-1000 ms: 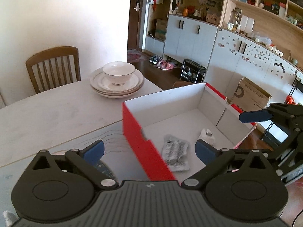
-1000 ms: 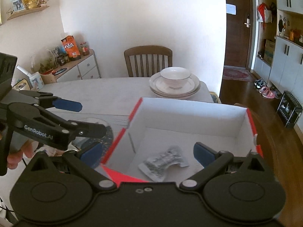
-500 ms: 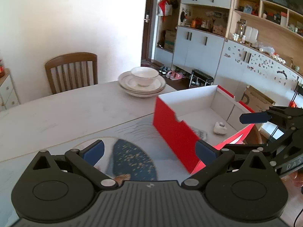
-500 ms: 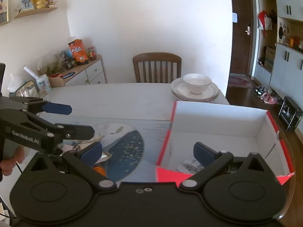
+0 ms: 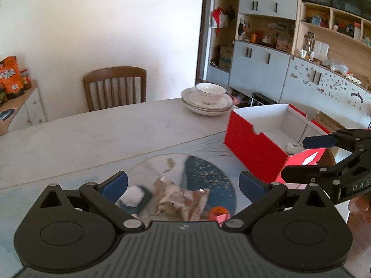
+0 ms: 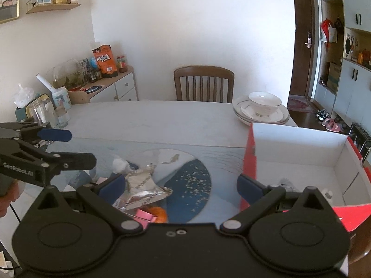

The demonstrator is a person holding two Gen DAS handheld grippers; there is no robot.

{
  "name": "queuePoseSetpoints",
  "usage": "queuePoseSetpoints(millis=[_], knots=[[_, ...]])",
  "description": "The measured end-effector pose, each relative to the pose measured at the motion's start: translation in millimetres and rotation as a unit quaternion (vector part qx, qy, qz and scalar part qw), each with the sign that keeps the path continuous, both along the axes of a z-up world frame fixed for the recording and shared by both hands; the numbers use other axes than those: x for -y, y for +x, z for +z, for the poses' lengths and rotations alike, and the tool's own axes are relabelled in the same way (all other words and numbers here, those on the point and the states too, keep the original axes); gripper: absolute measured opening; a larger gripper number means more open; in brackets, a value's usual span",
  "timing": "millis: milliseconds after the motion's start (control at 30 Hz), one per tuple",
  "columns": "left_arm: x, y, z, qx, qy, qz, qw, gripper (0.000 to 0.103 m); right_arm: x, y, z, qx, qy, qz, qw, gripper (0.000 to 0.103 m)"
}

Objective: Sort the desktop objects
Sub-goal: 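Withdraw both grippers from the box back toward the item pile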

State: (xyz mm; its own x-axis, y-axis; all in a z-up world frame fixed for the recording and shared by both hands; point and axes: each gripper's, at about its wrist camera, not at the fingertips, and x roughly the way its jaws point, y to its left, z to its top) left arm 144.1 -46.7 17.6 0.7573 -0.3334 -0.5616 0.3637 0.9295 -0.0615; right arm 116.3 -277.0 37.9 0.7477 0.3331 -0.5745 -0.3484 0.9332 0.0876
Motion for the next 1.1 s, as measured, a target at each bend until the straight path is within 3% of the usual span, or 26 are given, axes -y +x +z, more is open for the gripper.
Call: queuePoseSetpoints(millis=[300,600,933,1100], knots=[[-44.8,-12.1,-14.3,-0.003,-0.012,0.023,0.9997,0.103,-32.3,-2.5,-7.4,-0.001,-0.007,0.004,1.0,0.102],[-71.5,-18.2,-37.7,-0.01,0.006,0.023,0.9997,0.102,-54.4,-1.9,-24.8,-0.007,-0.021,-0.003,1.0,0.101],[-87.0,3.3,-74.3,-0.055,0.036,0.043,0.9969,0.102,-70.2,-1.4,-51.1,-0.024,-0.045,-0.004,0.999,0.099],[-96.3,20.9,-88.4,-0.086,0.03,0.064,0.9938,0.102,-74.1,2.9,-68.1,-0.042,-0.055,-0.008,0.998,0.098]])
